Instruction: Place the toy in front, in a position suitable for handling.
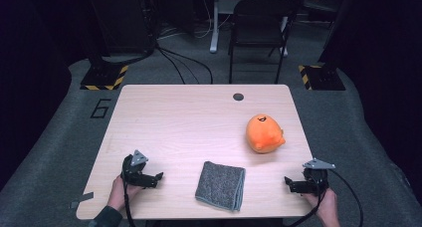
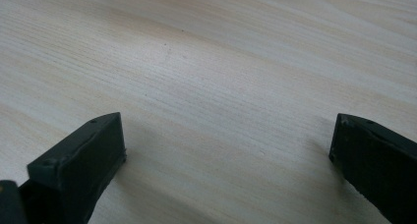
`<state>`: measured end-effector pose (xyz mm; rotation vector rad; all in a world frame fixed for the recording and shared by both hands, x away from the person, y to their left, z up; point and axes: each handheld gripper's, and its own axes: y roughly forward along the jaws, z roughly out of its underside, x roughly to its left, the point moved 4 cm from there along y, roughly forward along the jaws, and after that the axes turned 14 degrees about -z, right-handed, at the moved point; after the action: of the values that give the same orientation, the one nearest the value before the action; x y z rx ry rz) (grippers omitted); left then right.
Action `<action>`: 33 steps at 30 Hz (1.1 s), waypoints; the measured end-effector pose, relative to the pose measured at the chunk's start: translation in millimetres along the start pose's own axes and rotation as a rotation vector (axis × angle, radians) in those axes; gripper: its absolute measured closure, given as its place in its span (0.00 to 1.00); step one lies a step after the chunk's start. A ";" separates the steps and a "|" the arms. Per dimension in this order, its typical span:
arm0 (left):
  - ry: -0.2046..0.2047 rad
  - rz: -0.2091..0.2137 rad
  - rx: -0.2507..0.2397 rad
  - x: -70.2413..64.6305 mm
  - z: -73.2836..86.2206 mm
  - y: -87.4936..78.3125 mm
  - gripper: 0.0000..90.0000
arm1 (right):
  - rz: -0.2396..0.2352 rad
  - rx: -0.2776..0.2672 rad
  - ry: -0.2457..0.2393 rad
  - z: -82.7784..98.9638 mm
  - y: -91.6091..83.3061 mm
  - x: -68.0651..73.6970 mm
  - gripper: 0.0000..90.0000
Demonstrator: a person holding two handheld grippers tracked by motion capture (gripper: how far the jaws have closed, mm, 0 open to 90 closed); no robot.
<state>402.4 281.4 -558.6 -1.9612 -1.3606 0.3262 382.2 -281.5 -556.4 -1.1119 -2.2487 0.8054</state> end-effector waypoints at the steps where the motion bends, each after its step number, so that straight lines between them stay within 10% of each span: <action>1: 0.000 0.000 0.000 0.0 0.0 0.0 0.00 | 0.000 -0.001 0.006 -0.2 0.1 0.4 0.00; 33: 0.006 0.012 -0.006 -0.9 0.2 -0.1 0.00 | -0.089 0.046 -0.184 -51.4 -28.2 24.3 0.00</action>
<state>401.9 280.7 -558.8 -1.9744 -1.3475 0.3228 387.9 -260.7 -496.8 -0.9437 -2.3986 0.9516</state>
